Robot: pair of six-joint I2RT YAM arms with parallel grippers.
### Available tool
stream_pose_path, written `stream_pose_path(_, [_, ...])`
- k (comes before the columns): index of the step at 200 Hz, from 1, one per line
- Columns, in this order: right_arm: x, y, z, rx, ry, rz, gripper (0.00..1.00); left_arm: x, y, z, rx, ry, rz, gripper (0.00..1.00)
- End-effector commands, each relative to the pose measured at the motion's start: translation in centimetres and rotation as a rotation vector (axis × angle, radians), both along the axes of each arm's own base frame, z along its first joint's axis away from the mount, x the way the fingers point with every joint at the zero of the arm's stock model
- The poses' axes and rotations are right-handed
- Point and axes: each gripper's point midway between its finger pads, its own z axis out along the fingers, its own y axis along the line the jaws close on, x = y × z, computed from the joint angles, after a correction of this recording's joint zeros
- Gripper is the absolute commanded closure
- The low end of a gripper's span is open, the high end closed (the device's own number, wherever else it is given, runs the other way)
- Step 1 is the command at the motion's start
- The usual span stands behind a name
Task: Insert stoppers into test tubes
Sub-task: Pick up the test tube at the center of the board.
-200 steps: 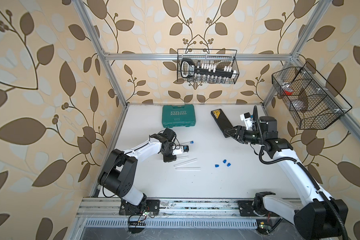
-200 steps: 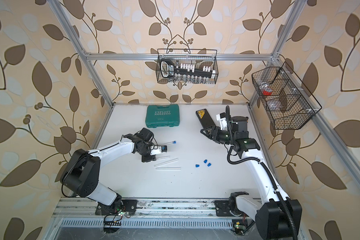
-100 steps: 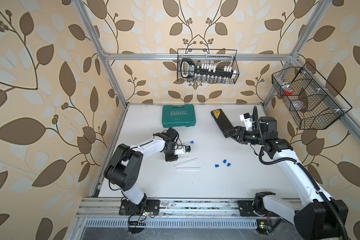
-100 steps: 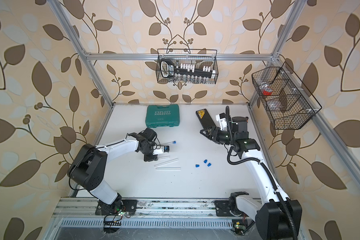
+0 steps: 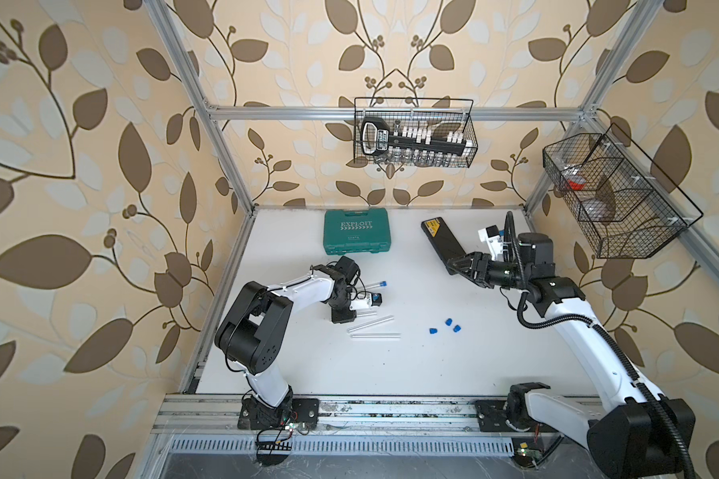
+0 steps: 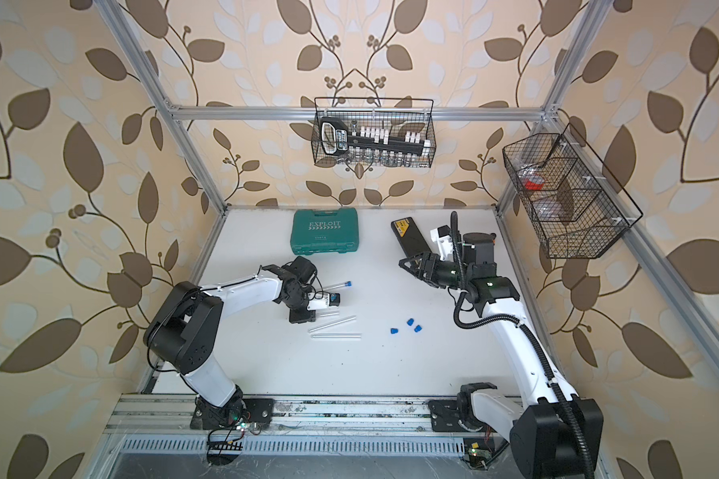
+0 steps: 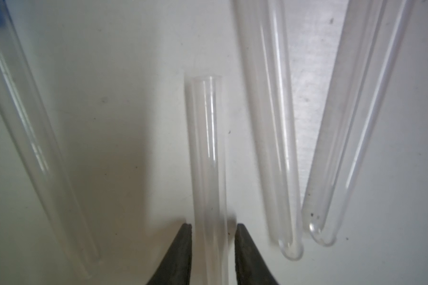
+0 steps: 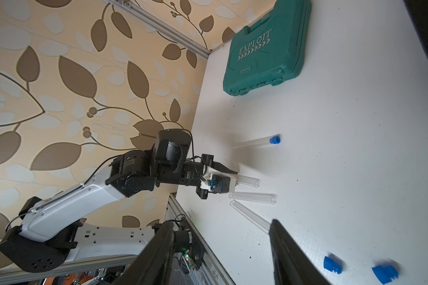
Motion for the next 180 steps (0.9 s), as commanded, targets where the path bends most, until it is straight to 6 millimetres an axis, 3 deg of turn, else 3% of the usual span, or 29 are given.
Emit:
stream_pose_path(1, [-0.4,0.2,0.0,0.008,-0.012,0.023,0.41,0.4,-0.4,0.1,0.014,-0.008,-0.021,0.70])
stream_pose_path(109, [-0.4,0.2,-0.6,0.002,0.006,0.025,0.40,0.4,0.0,-0.8,0.047,-0.006,-0.027,0.87])
stream_pose_path(156, [-0.4,0.2,-0.6,0.000,0.008,0.024,0.40,0.9,-0.3,-0.1,0.033,-0.025,-0.018,0.91])
stream_pose_path(180, [-0.4,0.1,-0.8,-0.005,0.015,0.017,0.40,1.3,-0.9,1.2,-0.015,-0.059,-0.006,0.92])
